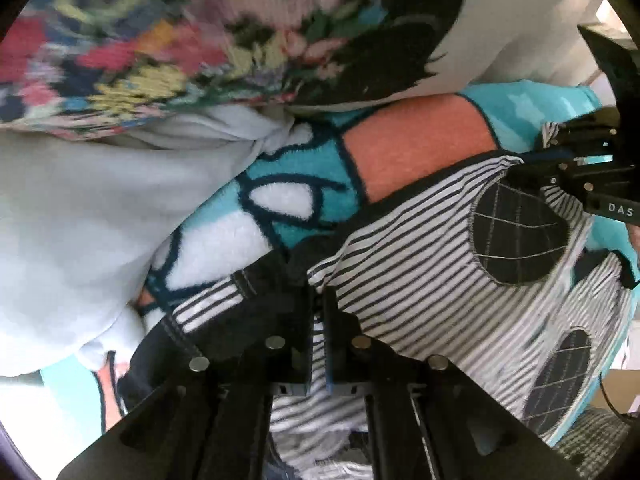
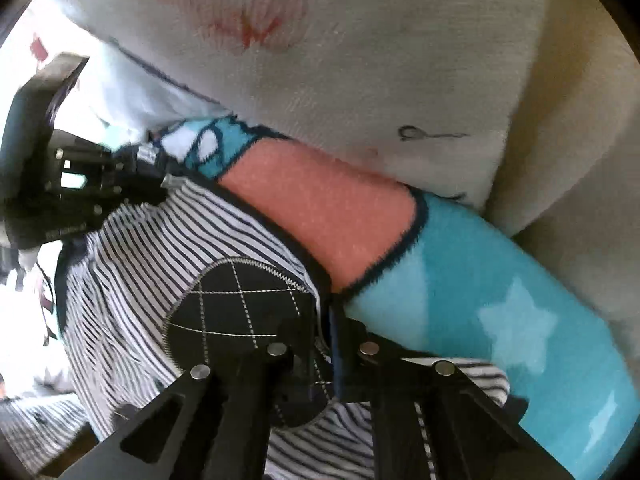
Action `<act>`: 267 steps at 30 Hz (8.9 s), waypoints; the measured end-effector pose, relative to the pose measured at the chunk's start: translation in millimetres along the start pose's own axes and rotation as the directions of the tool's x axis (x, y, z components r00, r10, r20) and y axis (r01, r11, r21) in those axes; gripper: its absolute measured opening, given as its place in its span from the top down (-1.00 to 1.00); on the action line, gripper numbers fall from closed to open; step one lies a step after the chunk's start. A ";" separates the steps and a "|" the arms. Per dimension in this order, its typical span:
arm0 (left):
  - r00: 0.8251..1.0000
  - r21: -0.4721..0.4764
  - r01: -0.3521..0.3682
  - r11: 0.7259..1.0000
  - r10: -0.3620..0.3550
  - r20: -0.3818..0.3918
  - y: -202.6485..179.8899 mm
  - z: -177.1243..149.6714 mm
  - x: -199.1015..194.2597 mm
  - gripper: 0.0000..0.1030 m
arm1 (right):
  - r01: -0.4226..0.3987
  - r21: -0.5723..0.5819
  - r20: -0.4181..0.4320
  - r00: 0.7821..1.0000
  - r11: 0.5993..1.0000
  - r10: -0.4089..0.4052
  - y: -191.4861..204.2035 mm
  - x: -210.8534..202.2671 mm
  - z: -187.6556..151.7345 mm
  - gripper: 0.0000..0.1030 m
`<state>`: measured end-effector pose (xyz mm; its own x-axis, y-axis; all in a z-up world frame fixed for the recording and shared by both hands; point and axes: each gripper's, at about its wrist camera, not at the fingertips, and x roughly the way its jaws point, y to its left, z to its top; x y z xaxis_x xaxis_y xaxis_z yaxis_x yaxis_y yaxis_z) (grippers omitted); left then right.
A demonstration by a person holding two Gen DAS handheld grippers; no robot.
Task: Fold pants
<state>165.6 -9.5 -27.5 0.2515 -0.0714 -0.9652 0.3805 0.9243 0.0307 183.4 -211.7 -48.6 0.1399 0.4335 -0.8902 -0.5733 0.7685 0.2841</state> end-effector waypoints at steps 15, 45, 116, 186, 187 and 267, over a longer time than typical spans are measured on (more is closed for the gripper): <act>0.950 0.017 0.184 0.983 -0.183 0.251 -29.0 -121.5 -117.4 0.93 | 0.167 0.101 0.124 0.976 0.981 -0.179 85.0 -96.8 -82.4 0.88; 0.880 -0.532 0.474 0.702 -0.396 0.262 96.0 -165.3 -48.8 0.04 | 0.150 0.622 0.141 0.944 0.768 -0.298 101.2 -126.5 -224.6 0.18; 0.985 -0.395 0.080 0.915 -0.012 0.171 36.5 -171.7 -29.0 0.17 | 0.115 0.787 0.111 0.940 0.606 -0.322 -7.9 -82.6 -214.9 0.31; 0.948 -0.197 -0.132 0.971 0.182 0.263 -60.9 -181.9 -132.2 -0.29 | 0.350 0.444 0.100 0.895 0.824 -0.434 182.5 -72.1 -161.4 -0.22; 0.948 -0.193 -0.134 0.972 0.182 0.260 -63.7 -180.6 -131.4 -0.29 | 0.345 0.453 0.100 0.897 0.822 -0.431 179.5 -72.8 -164.0 -0.23; 0.839 -0.185 0.545 0.818 -0.530 0.126 -77.7 -59.1 -29.6 0.82 | 0.172 0.345 0.271 0.923 0.923 -0.273 162.9 -67.8 -145.0 0.63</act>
<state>76.1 -57.1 -16.7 0.1210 -0.5970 -0.7930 0.2832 0.7865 -0.5489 -36.5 -184.1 6.5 0.5047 0.3180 -0.8026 -0.2269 0.9459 0.2321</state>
